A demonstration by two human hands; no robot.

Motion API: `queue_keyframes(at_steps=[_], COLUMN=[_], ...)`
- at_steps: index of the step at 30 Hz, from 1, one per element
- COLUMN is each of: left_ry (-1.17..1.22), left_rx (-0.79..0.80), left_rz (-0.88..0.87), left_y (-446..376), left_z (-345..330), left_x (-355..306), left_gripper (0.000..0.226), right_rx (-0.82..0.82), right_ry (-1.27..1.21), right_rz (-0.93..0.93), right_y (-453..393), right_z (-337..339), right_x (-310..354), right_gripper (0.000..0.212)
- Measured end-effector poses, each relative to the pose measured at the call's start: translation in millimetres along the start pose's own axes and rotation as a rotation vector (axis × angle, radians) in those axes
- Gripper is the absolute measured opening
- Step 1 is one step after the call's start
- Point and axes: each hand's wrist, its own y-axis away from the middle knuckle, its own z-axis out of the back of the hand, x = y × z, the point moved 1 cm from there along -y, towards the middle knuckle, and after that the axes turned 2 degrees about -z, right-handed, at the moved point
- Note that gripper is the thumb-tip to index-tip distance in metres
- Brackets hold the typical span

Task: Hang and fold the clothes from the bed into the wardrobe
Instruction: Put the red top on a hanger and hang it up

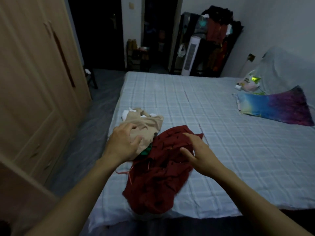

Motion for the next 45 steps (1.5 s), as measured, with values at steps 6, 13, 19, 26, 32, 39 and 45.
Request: queue_keyframes(at_steps=[6,13,19,26,32,39,45], left_ry=[-0.030,-0.027,-0.069,-0.069,0.002,0.068,-0.005], left_rx=[0.000,0.034,0.024,0.028,0.143,0.181,0.045], left_rz=[0.165,0.396,0.642,0.901,1.009,1.168,1.288], left_y=[8,17,25,70,106,121,122], left_z=[-7,-61,-118,-176,-235,-313,-356], left_x=[50,78,75,85,123,177,185], left_gripper=[0.041,0.036,0.037,0.041,0.027,0.042,0.054], right_rx=[0.113,0.304,0.519,0.652,0.782,0.876,0.820], right_ry=[0.004,-0.049,-0.087,-0.111,-0.047,0.018,0.194], right_rz=[0.091,0.193,0.319,0.365,0.388,0.367,0.365], right_y=[-45,-95,-144,-157,-139,-105,-79], right_z=[-42,-88,-127,-175,-238,-317,-363], right_x=[8,-33,-75,-90,-111,-132,-136], right_gripper=[0.059,0.058,0.053,0.051,0.051,0.052,0.052])
